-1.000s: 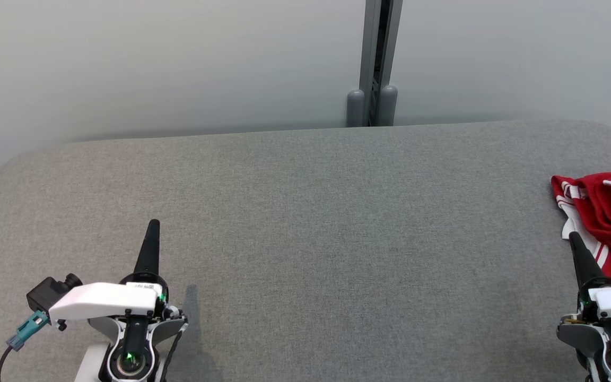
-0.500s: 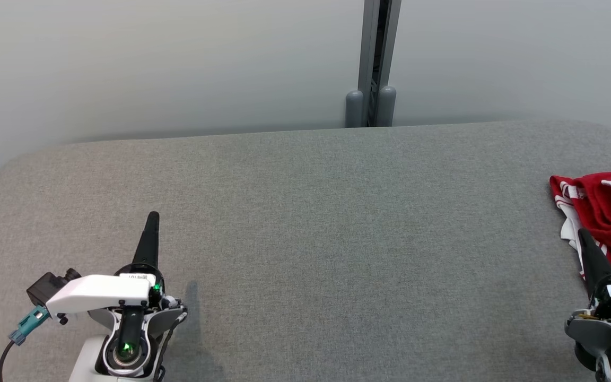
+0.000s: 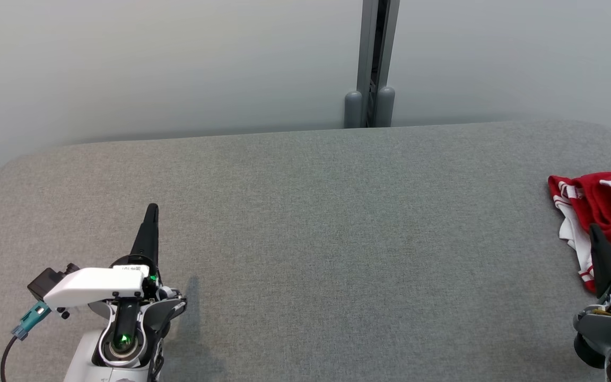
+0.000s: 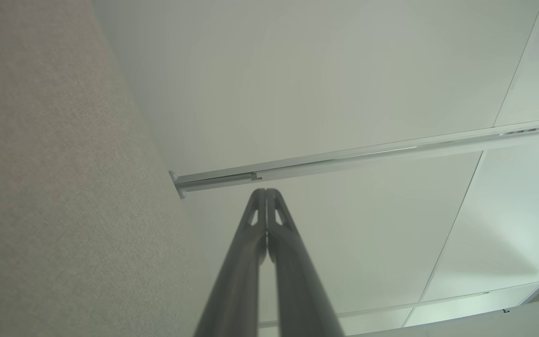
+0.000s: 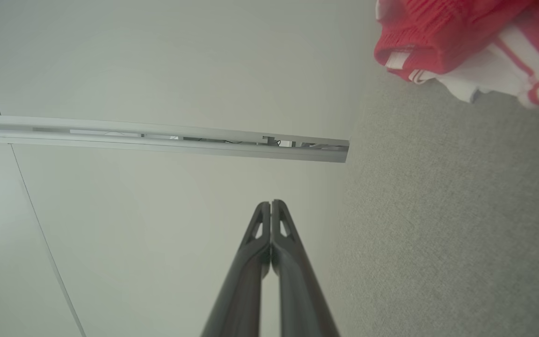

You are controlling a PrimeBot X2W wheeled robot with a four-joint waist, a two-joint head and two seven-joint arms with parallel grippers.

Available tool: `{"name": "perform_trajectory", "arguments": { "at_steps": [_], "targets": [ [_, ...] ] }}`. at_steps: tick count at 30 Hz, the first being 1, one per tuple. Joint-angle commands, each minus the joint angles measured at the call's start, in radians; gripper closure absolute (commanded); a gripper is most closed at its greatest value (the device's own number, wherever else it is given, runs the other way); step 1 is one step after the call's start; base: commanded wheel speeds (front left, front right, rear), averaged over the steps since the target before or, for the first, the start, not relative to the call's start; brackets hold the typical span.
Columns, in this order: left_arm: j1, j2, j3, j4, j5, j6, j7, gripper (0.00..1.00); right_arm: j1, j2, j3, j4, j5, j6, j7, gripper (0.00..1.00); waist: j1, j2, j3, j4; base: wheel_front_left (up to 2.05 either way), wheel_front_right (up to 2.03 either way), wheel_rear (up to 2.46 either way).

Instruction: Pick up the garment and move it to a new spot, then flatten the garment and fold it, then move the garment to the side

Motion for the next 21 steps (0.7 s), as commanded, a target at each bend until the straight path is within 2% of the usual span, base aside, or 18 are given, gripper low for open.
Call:
{"name": "perform_trajectory", "arguments": {
  "at_steps": [1, 10, 21],
  "targets": [
    [-0.027, 0.005, 0.004, 0.003, -0.018, -0.006, 0.004, 1.0, -0.009, -0.007, -0.011, 0.001, 0.018, 0.001, 0.01, 1.0, 0.0, 0.0, 0.0, 0.0, 0.0, 0.0, 0.0],
    [-0.043, 0.005, 0.004, 0.017, -0.073, -0.013, 0.016, 1.0, -0.011, -0.008, -0.03, 0.004, 0.075, 0.001, 0.03, 1.0, 0.0, 0.0, -0.001, -0.002, 0.0, 0.0, 0.0],
    [-0.04, 0.006, 0.004, 0.016, -0.067, -0.013, 0.015, 1.0, -0.01, -0.007, -0.031, 0.004, 0.071, 0.001, 0.029, 1.0, 0.0, 0.0, -0.001, -0.002, 0.0, 0.0, 0.0]
  ]
}}
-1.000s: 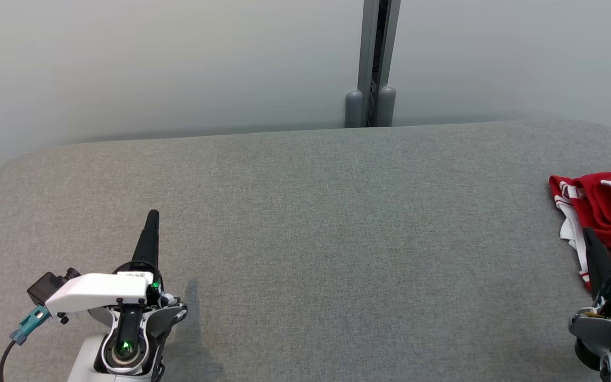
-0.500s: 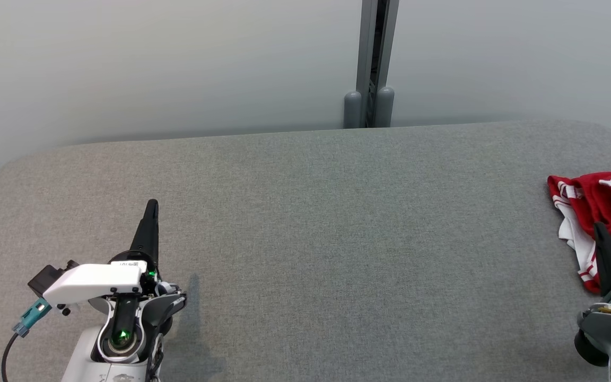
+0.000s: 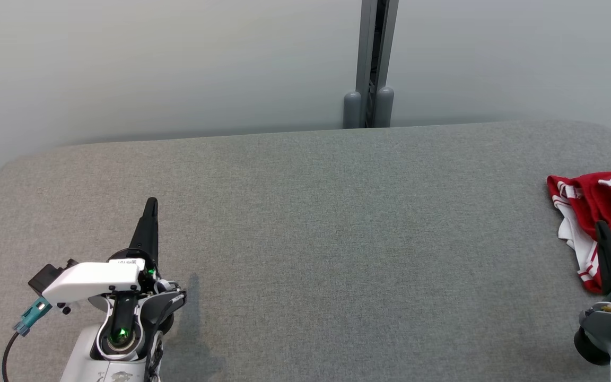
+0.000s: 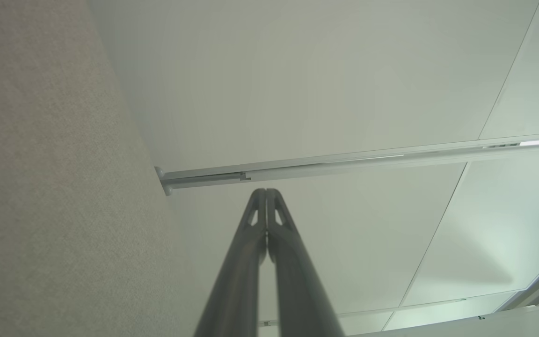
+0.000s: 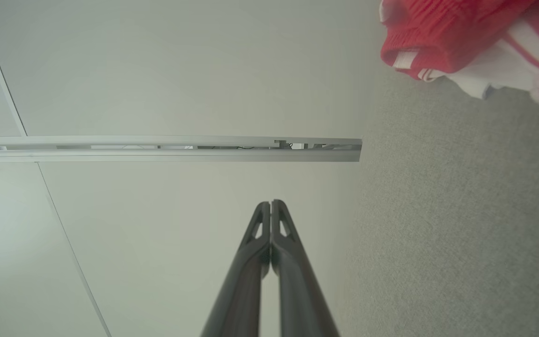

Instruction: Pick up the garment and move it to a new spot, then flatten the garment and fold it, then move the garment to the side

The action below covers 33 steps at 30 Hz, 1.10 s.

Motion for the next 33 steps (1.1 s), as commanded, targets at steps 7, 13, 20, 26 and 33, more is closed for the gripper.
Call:
{"name": "perform_trajectory", "arguments": {
  "at_steps": [7, 13, 20, 26, 33],
  "targets": [
    [-0.015, 0.005, 0.004, -0.001, 0.001, -0.008, 0.004, 1.0, -0.002, -0.005, -0.005, 0.002, 0.0, 0.001, 0.003, 1.0, 0.0, -0.0001, 0.0, 0.0, 0.0, 0.0, 0.0],
    [-0.015, 0.005, 0.004, -0.001, 0.001, -0.007, 0.004, 1.0, -0.002, -0.005, -0.005, 0.002, 0.0, 0.001, 0.003, 1.0, 0.0, -0.0001, 0.0, 0.0, 0.0, 0.0, 0.0],
    [-0.015, 0.005, 0.004, -0.001, 0.001, -0.007, 0.004, 1.0, -0.002, -0.005, -0.005, 0.002, 0.0, 0.001, 0.003, 1.0, 0.0, -0.0001, 0.0, 0.0, 0.0, 0.0, 0.0],
    [-0.015, 0.005, 0.004, -0.001, 0.001, -0.007, 0.004, 1.0, -0.002, -0.005, -0.005, 0.002, 0.0, 0.001, 0.004, 1.0, 0.0, -0.0001, 0.0, 0.0, 0.0, 0.0, 0.0],
    [-0.015, 0.005, 0.004, -0.001, 0.001, -0.007, 0.004, 1.0, -0.002, -0.004, -0.005, 0.002, -0.001, 0.001, 0.004, 1.0, 0.0, -0.0001, 0.0, 0.0, 0.0, 0.0, 0.0]
  ]
}}
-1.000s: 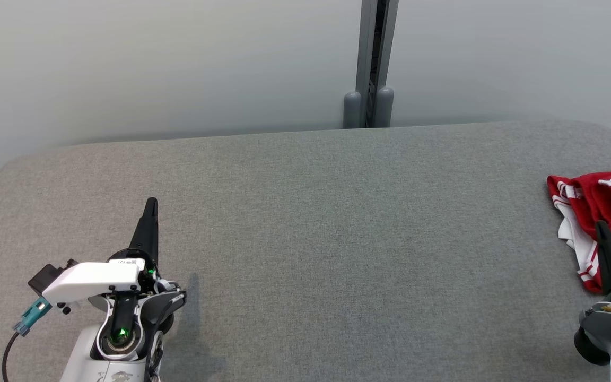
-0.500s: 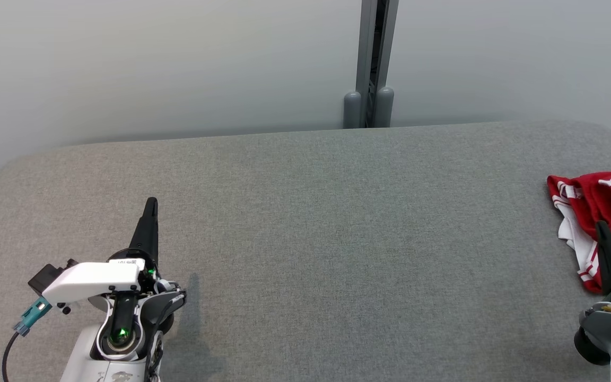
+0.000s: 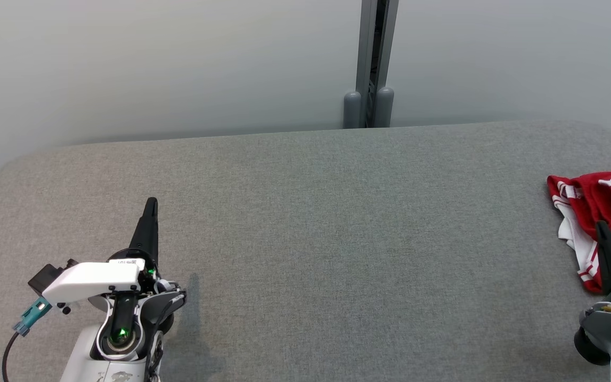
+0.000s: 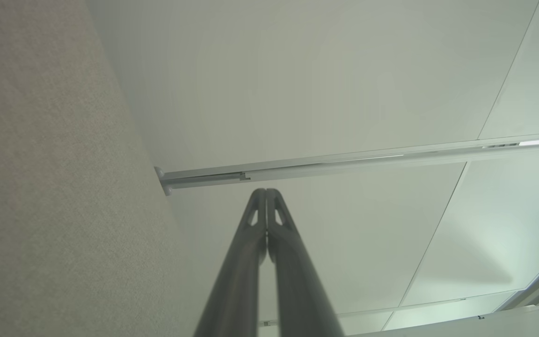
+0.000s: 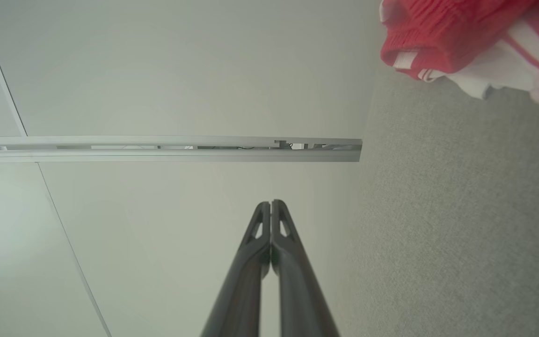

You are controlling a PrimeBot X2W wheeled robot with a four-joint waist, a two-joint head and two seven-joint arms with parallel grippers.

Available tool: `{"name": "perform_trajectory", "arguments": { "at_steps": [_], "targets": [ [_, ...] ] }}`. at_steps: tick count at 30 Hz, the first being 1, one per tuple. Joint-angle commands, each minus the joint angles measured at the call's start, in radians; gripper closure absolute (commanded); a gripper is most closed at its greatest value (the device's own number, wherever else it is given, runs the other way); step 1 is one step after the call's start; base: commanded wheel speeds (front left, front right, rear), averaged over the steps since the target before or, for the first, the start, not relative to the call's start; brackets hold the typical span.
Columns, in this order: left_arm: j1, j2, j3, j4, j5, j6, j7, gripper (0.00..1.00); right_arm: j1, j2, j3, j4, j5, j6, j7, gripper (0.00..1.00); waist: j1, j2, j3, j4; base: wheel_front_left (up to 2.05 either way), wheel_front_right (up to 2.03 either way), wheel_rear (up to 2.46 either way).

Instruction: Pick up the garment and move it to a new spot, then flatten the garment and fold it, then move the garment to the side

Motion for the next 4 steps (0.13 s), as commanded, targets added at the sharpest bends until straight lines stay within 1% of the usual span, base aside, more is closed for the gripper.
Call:
{"name": "perform_trajectory", "arguments": {
  "at_steps": [1, 4],
  "targets": [
    [-0.015, 0.005, 0.004, -0.001, 0.001, -0.006, 0.004, 1.0, -0.002, -0.004, -0.005, 0.002, -0.001, 0.001, 0.004, 1.0, 0.0, -0.0001, 0.0, 0.0, 0.0, 0.0, 0.0],
    [-0.015, 0.005, 0.004, -0.001, 0.001, -0.006, 0.004, 1.0, -0.002, -0.004, -0.005, 0.002, -0.001, 0.001, 0.004, 1.0, 0.0, -0.0001, 0.0, 0.0, 0.0, 0.0, 0.0]
  ]
}}
